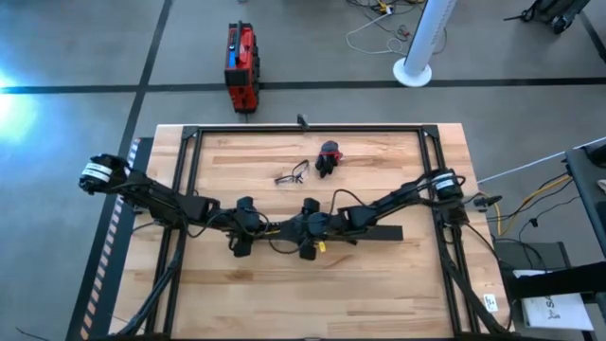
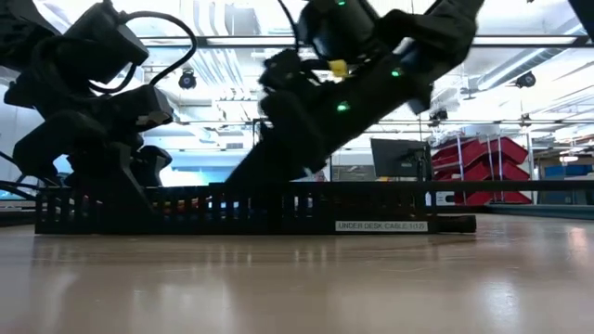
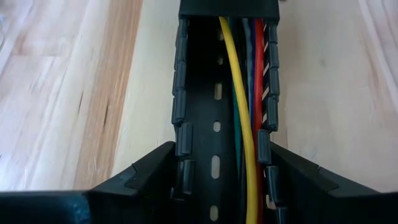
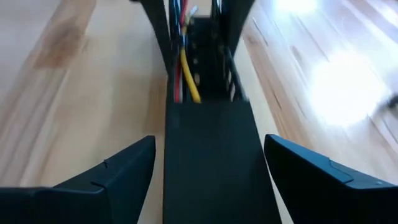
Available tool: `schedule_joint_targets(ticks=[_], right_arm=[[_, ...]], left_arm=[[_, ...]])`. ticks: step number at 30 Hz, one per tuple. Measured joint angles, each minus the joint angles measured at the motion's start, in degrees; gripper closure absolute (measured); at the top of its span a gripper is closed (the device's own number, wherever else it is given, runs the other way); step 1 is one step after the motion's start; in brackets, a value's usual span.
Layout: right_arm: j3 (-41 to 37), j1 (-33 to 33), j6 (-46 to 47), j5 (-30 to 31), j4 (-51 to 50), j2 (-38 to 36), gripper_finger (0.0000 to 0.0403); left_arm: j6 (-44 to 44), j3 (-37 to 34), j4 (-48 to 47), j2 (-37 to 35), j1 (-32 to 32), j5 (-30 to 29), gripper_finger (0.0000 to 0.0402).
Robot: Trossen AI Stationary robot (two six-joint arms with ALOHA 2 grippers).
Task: Ziptie cables
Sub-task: Close the black cable duct lid
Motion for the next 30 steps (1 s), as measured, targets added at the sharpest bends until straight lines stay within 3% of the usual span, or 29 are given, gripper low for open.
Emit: schedule_joint_targets(ticks=[8,15,30], right_arm=[[6.65,-0.24,-0.71,-0.87,-0.65,5.35,0.0139],[6.59,-0.22,-0.85,-1.51,-1.80,5.02,0.0160],[6.71,-0.20,0.23,-1.42,-7.92,2.74,0.0140]], left_arm=[[-0.21,-0.04,0.35,0.00,0.00,0.05,0.0194],[0.04,-0.09,0.53,-0.02,-0.02,0.24,0.0194],[-0.24,-0.13,0.71,-0.02,0.00,-0.03,0.0194]])
